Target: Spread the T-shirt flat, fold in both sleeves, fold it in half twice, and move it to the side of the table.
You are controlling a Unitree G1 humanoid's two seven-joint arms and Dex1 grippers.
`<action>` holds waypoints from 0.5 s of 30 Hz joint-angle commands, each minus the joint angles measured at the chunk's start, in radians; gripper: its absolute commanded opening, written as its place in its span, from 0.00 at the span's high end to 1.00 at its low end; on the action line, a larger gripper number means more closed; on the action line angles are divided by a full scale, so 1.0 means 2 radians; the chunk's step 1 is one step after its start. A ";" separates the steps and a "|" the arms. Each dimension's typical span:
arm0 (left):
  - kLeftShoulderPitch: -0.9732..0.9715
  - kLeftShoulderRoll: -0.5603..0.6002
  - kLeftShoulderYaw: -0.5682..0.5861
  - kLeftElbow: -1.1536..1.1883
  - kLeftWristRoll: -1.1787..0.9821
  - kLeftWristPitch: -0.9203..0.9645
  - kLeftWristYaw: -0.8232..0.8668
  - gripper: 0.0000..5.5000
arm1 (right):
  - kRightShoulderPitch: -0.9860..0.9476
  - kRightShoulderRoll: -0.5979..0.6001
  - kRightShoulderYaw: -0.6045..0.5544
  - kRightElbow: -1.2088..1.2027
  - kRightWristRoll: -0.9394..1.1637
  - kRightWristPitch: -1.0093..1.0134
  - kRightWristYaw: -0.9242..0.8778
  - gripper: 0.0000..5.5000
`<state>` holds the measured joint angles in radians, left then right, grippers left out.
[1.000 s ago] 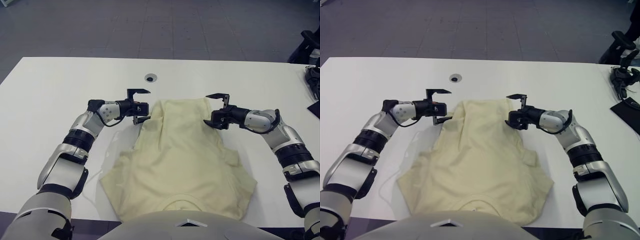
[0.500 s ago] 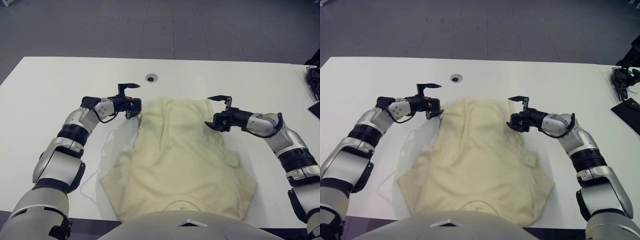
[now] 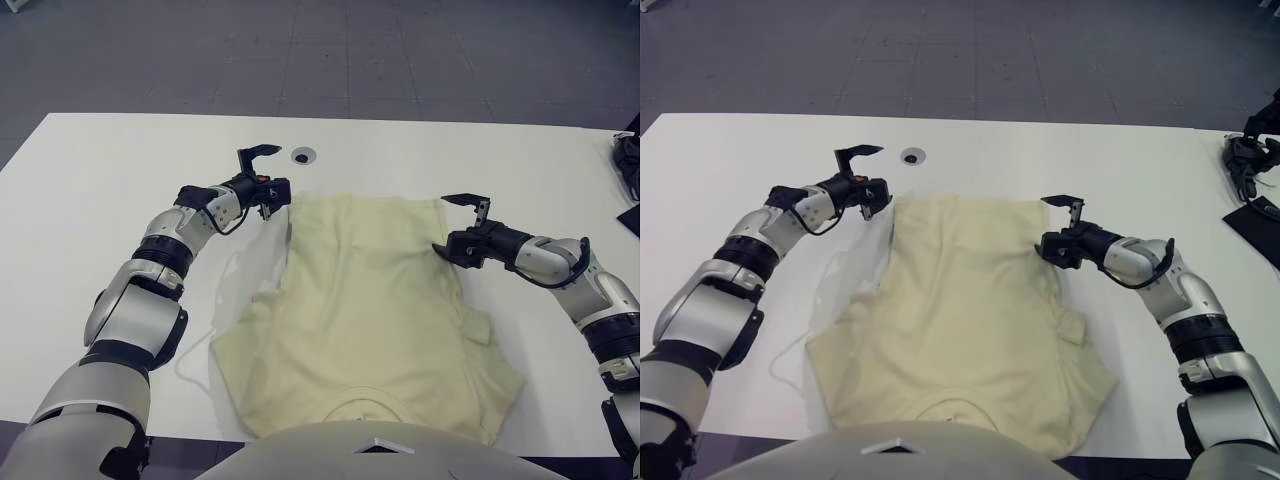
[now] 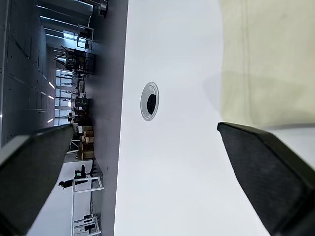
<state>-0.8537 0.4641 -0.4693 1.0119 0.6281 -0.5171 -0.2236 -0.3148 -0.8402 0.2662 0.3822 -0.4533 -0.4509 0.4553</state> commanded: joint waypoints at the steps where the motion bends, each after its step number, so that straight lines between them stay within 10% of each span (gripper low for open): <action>1: -0.019 -0.008 -0.003 0.004 0.013 0.010 0.034 0.02 | 0.007 0.009 -0.014 -0.016 0.006 0.032 0.004 0.02; 15: 0.089 0.059 0.076 -0.234 -0.046 0.024 0.036 0.02 | -0.119 0.085 0.029 0.159 -0.027 0.024 -0.015 0.02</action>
<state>-0.7355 0.5437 -0.3458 0.6440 0.5533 -0.4911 -0.1109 -0.5054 -0.7012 0.2901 0.6177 -0.4845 -0.3946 0.4178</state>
